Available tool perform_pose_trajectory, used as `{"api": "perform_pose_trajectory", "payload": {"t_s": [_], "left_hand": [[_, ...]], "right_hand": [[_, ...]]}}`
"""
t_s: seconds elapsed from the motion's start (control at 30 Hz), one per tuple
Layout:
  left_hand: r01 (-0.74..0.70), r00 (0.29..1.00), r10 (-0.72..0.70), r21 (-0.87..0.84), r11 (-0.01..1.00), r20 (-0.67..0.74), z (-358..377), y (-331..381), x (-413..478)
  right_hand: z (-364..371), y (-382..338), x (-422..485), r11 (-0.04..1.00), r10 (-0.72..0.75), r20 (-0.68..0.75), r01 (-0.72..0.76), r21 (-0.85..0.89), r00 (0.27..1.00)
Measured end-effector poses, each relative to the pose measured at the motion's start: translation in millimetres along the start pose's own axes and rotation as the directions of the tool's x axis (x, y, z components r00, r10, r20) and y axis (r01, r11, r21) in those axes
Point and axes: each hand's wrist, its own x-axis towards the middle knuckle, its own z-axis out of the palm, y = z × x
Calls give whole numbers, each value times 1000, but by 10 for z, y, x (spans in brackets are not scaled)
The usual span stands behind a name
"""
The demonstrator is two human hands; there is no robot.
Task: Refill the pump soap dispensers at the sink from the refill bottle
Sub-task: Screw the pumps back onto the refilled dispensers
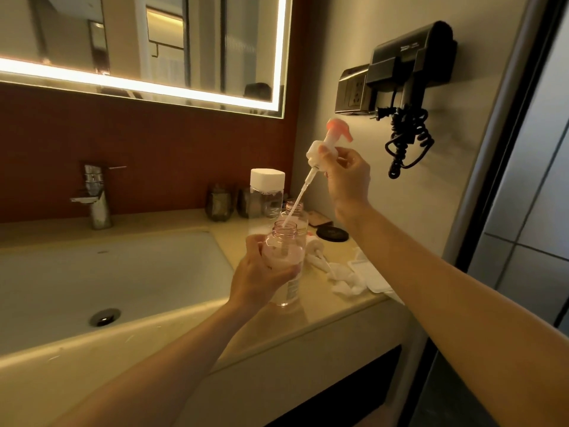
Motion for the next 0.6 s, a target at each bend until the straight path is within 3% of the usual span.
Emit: {"api": "perform_pose_trajectory", "payload": {"t_s": [0.1,0.2,0.37,0.6], "left_hand": [[-14,1000,14,5,1000,10,-28,-19,-29],[-19,1000,20,-14,1000,9,-23,-36,-52],[-41,999,41,-3,999,-20,11,-32,-89],[-45,997,47,34,998,-62,56,-69,-88]], "right_hand": [[17,-82,-102,996,-82,-5,82,-31,997],[-2,-33,-262,984,-134,87,143,-107,987],[-11,239,-610,984,-68,266,109,-143,962],[7,422,-810,980,-58,291,110,-166,955]]}}
